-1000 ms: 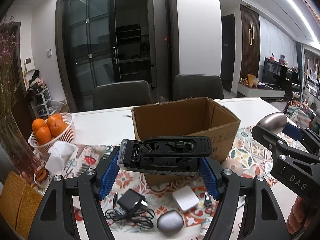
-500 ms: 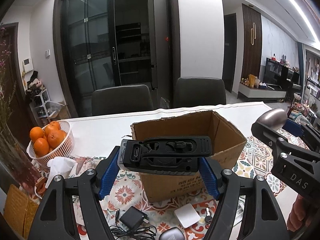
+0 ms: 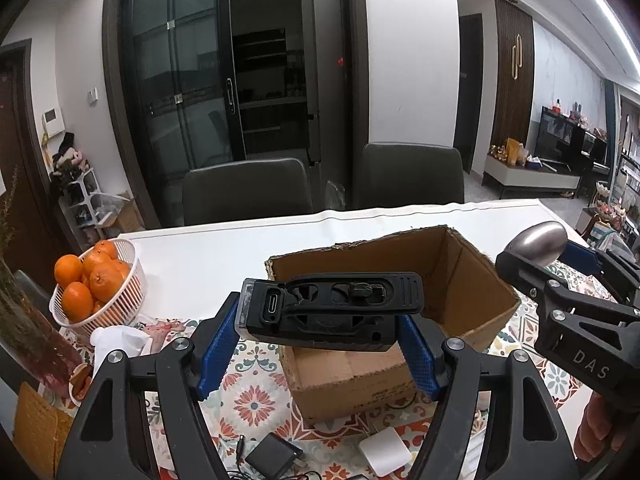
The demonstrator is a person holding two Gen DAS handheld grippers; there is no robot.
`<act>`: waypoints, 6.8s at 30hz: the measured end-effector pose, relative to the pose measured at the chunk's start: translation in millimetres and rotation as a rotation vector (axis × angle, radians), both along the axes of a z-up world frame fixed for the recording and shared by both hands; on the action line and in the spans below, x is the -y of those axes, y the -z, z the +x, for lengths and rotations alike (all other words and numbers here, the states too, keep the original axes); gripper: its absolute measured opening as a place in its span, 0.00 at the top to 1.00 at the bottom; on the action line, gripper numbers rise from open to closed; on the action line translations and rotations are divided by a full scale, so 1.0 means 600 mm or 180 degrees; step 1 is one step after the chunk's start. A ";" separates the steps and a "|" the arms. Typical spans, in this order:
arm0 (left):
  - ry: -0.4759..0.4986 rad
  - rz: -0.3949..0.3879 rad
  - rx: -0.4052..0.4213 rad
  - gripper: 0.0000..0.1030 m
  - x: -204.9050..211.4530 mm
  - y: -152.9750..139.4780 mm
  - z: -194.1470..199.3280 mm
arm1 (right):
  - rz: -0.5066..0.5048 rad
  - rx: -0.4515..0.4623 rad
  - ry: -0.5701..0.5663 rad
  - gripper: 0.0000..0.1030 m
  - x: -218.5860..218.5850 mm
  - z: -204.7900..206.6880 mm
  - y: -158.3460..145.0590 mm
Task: Organize rigid objects
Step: 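Carry the shaver and silver egg with both tools over the cardboard box, then open the left tool dropping the shaver while the right tool releases the egg into the box, then withdraw both tools from the box back toward the remaining items, then grasp the grey round speaker with the left tool while the right tool grasps the white charger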
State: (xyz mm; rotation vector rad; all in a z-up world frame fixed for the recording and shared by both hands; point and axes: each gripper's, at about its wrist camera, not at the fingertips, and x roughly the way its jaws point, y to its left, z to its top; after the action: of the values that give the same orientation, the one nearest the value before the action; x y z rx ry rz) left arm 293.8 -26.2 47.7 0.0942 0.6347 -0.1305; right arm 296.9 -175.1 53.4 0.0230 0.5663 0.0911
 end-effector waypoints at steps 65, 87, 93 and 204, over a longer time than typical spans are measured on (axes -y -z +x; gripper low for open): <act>0.0014 0.0200 0.0029 0.11 0.008 0.006 -0.092 | 0.0016 -0.0149 0.0100 0.19 0.021 -0.064 0.020; -0.0128 0.0323 0.0211 0.04 -0.005 0.052 -0.214 | -0.0182 0.0098 0.0219 0.12 0.015 -0.184 0.045; -0.0132 0.0266 0.0136 0.04 -0.014 0.072 -0.235 | -0.0098 0.0018 0.0201 0.11 0.013 -0.200 0.071; 0.0116 -0.0338 -0.0691 0.47 -0.015 0.227 -0.182 | 0.0068 -0.0651 0.0249 0.22 0.016 -0.180 0.245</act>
State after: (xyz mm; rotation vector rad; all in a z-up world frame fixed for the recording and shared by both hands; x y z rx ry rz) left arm 184.7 -17.0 -88.8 -0.0112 0.8414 -0.2113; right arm 188.7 -184.9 -93.3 0.0758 0.7679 0.0186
